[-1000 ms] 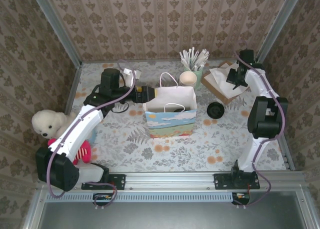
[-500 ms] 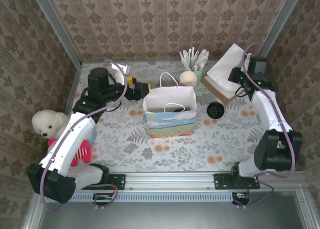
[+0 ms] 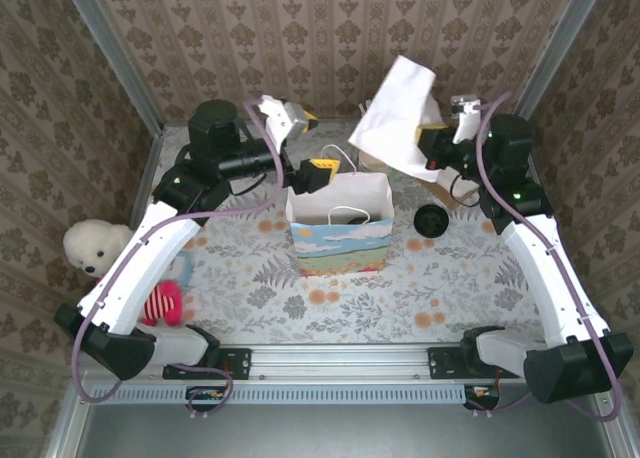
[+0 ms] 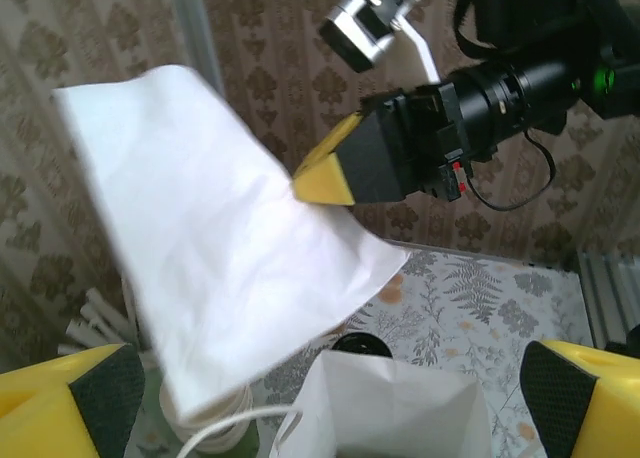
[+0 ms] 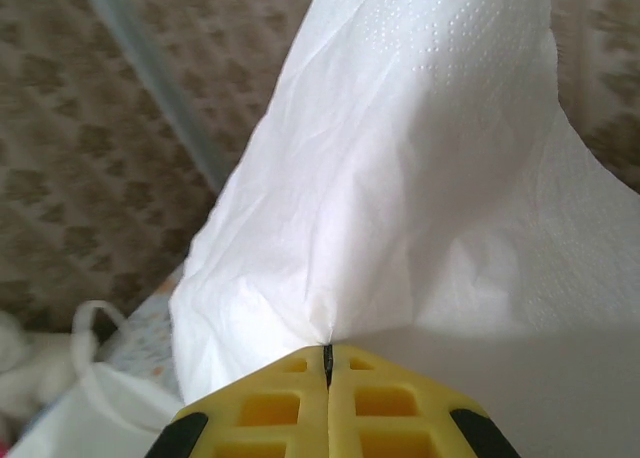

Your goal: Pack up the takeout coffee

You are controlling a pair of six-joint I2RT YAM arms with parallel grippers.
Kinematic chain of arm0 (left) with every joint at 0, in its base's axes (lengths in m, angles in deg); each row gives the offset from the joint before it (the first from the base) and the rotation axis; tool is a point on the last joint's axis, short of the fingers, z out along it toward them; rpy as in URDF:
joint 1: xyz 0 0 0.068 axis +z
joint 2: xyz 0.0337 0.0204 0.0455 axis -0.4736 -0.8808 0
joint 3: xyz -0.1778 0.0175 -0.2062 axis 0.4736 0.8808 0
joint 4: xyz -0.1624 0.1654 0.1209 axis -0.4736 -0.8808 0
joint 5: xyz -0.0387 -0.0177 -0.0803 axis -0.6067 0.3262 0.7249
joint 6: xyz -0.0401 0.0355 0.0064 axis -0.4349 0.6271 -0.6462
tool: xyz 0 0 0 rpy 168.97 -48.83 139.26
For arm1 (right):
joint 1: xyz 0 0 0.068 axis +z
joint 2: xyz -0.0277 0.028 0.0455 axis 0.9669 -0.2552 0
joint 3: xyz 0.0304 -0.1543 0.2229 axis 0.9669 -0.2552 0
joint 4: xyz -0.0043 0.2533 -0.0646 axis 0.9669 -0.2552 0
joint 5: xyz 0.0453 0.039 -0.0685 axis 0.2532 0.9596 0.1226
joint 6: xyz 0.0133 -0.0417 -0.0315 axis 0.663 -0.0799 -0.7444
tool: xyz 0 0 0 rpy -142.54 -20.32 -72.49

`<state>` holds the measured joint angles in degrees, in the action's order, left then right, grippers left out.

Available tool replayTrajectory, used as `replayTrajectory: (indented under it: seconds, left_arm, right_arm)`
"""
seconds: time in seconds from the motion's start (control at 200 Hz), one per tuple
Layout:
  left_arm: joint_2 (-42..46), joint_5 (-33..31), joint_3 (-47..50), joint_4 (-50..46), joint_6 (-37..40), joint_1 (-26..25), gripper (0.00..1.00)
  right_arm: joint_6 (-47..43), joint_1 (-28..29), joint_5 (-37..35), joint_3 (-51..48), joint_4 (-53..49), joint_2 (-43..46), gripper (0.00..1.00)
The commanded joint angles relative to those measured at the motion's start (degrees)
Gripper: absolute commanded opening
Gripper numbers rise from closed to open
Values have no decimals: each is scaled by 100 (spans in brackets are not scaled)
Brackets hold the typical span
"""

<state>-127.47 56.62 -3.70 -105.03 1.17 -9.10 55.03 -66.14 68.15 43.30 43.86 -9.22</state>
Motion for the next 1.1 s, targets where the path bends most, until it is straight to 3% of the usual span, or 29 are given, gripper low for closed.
replayTrajectory:
  seconds: [0.0,0.065,0.28,0.345,0.51,0.735,0.85,1.01,1.095]
  left_arm:
    - [-228,-442,-365,-360,816,-106,100]
    - [-398,-665,-629,-520,909,-76,100]
    - [-865,-284,-1271,-857,1534,-25,100]
    - [-1005,-1,-1475,-1026,1612,-25,100]
    - [-1072,1409,-1432,-1130,1651,-25,100]
    - [-1090,1383,-1289,-1134,1765,-13,98]
    - [-1099,1436,-1233,-1040,1683,-16,85]
    - [-924,1251,-896,-876,1506,103,50]
    - [-690,1204,-547,-677,1418,203,38]
  right_arm:
    - [-253,374,453,382,-37,83,0]
    - [-344,592,548,478,-102,69,0]
    - [-521,1170,826,734,-236,8,0]
    - [-471,1328,935,771,-154,-43,0]
    - [-63,1617,861,964,136,-279,0]
    - [260,1935,1200,1214,347,-543,0]
    - [418,2040,1175,1125,572,-576,0]
    - [691,2041,1211,1167,769,-531,0]
    - [727,2038,1174,1236,624,-508,0]
